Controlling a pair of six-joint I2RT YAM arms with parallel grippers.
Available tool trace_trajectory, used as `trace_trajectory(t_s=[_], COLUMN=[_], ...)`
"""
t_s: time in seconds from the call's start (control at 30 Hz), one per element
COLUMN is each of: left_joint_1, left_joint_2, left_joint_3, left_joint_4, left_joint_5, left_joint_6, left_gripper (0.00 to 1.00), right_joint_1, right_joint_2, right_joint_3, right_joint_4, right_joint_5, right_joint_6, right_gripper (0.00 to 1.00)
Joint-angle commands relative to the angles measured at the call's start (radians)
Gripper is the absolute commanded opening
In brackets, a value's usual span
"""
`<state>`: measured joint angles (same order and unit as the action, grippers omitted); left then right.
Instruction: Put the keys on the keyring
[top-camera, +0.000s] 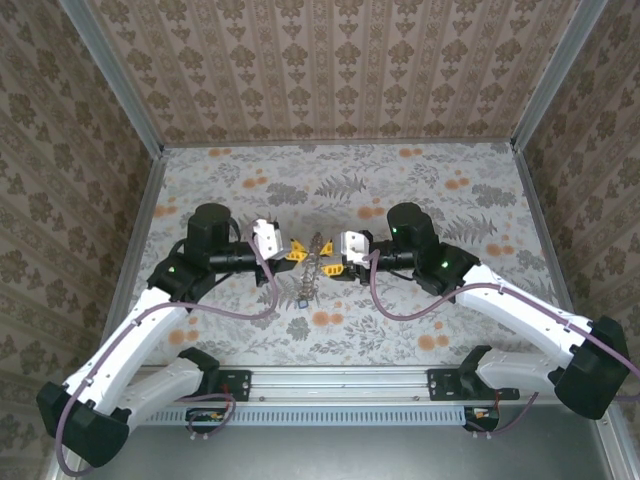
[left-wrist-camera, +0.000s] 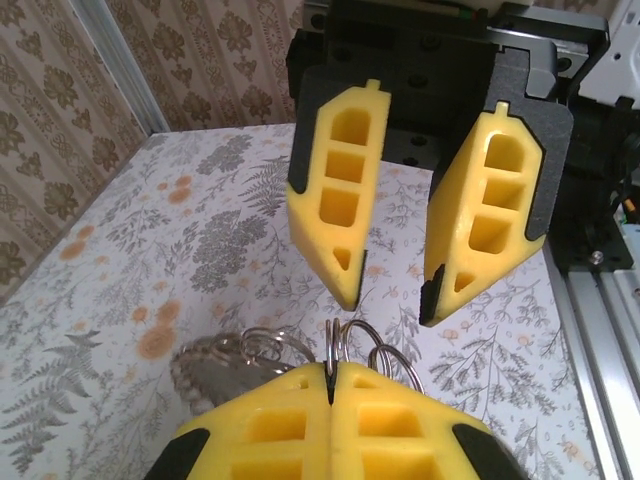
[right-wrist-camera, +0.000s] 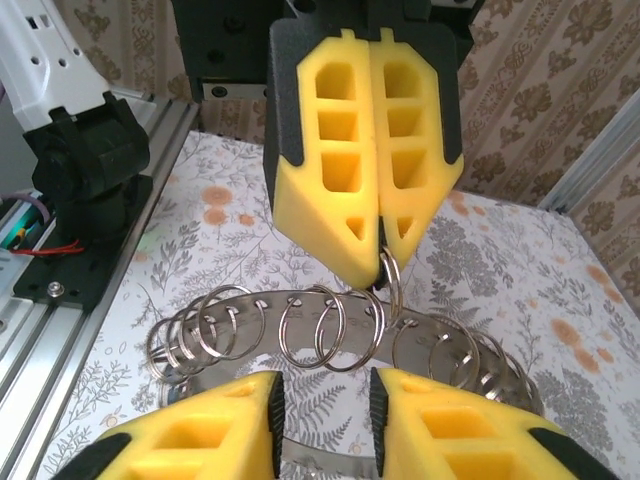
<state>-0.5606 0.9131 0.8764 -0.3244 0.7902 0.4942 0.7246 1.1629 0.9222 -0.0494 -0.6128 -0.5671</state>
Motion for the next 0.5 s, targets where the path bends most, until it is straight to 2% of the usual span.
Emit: trace_trajectory(t_s=[0.0,0.1,0.2,0.27,0.4,0.47], left_joint_1=[-0.013,-0.020,-0.020,-0.019,-0.018,-0.018], left_joint_2=[-0.025,-0.011,-0.003,-0.009,-0.043,-0.043], left_joint_3=[0.023,0.045,0.068,0.089,0.089,0.096], left_joint_4=[-0.048,-0.106,-0.166,-0.236,-0.294,-0.331], left_joint_5=[-0.040,-0.084,-0.186,-0.220,-0.180,-0.154], left_joint_6=[0.079,0.104,0.086,0.120,0.181,0.209], left_gripper=[0.00,0.00,0.00,0.00,0.00,0.00], right_joint_1=[0.007,0.012,0.011,0.011,0.018,0.043], right_joint_2=[-0.007,0.007,0.019,0.032,0.094,0.128], right_joint_3=[0.035,0.034,0.034,0.035,0.076,0.112], right_joint_4=[-0.023,0.027,0.066,0.093,0.056,0.005], right_joint_5=[0.032,0.055,0.085,0.092,0.003,0.005], right_joint_6=[-0.023,-0.015,-0.023,-0.020,-0.051,-0.105], right_gripper=[0.34,0.34,0.35,0.36,0.36,0.34])
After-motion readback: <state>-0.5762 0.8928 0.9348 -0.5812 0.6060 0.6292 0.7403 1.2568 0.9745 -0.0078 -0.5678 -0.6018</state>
